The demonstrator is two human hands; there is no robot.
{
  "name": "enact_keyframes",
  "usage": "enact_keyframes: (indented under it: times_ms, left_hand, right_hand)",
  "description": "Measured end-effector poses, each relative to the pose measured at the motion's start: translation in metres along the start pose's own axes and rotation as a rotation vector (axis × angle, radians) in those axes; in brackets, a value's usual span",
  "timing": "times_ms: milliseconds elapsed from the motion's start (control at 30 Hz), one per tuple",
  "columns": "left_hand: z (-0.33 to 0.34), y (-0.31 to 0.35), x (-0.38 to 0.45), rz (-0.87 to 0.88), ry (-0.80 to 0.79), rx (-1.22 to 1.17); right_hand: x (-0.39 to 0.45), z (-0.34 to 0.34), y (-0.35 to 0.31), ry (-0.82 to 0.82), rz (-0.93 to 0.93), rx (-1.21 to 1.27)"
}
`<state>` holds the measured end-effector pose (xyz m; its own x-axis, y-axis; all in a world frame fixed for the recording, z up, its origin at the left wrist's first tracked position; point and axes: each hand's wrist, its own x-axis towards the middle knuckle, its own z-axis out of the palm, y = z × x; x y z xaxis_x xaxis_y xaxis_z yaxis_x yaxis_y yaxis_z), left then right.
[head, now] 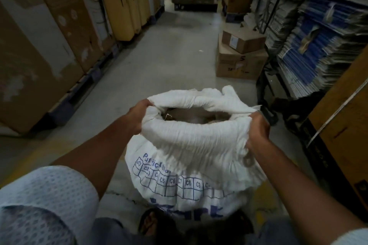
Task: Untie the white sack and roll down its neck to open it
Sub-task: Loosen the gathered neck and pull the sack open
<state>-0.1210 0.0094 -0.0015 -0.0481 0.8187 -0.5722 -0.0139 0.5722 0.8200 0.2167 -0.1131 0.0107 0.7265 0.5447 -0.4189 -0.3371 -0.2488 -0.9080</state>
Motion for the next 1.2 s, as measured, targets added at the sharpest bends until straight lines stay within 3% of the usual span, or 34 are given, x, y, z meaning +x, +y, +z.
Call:
enact_keyframes:
  times_ms: [67, 133, 167, 233, 300, 367, 433, 500, 600, 667, 800, 933, 1033, 1100, 1200]
  left_hand:
    - [0.005, 0.006, -0.027, 0.123, 0.13, 0.264]
    - [0.009, 0.0, -0.038, 0.28, 0.328, 0.646]
    - [0.013, -0.004, -0.039, 0.337, 0.355, 0.769]
    - [0.024, -0.01, -0.042, 0.452, 0.422, 0.958]
    - [0.037, -0.008, -0.048, 0.772, 0.538, 1.225]
    - [0.055, -0.001, -0.058, 1.186, 0.391, 1.418]
    - [0.077, -0.002, -0.065, 1.414, 0.125, 1.464]
    - [0.103, -0.006, -0.073, 1.265, -0.082, 1.424]
    - [0.119, -0.016, -0.061, 0.95, -0.16, 1.58]
    - [0.112, -0.028, -0.044, 1.035, -0.13, 1.774]
    - [0.094, -0.046, -0.005, 1.414, 0.085, 1.766]
    - [0.085, -0.038, 0.018, 1.37, 0.229, 1.651]
    - [0.072, -0.028, 0.041, 1.225, 0.135, 1.472]
    - [0.061, -0.027, 0.063, 1.215, 0.11, 1.454]
    - [0.05, -0.034, 0.095, 1.141, -0.046, 1.485]
  right_hand:
    - [0.005, -0.006, 0.0, -0.022, 0.036, -0.025]
    - [0.003, -0.006, 0.003, -0.074, -0.009, -0.266]
    - [0.001, -0.004, 0.006, -0.083, -0.073, -0.421]
    - [-0.005, -0.002, 0.011, -0.079, -0.264, -0.692]
    - [-0.011, 0.0, 0.013, 0.001, -0.606, -0.909]
    - [-0.023, 0.006, 0.011, 0.056, -1.0, -1.046]
    - [-0.042, 0.02, 0.012, -0.051, -1.286, -0.982]
    - [-0.056, 0.038, 0.019, -0.268, -1.367, -0.868]
    - [-0.043, 0.058, 0.034, -0.424, -1.191, -0.889]
    - [-0.02, 0.064, 0.043, -0.426, -1.091, -1.054]
    - [0.02, 0.061, 0.05, -0.321, -1.062, -1.312]
    - [0.05, 0.058, 0.038, -0.26, -1.088, -1.497]
    - [0.081, 0.063, 0.029, -0.369, -0.943, -1.395]
    - [0.104, 0.066, 0.027, -0.431, -0.859, -1.312]
    - [0.127, 0.064, 0.035, -0.445, -0.758, -1.43]
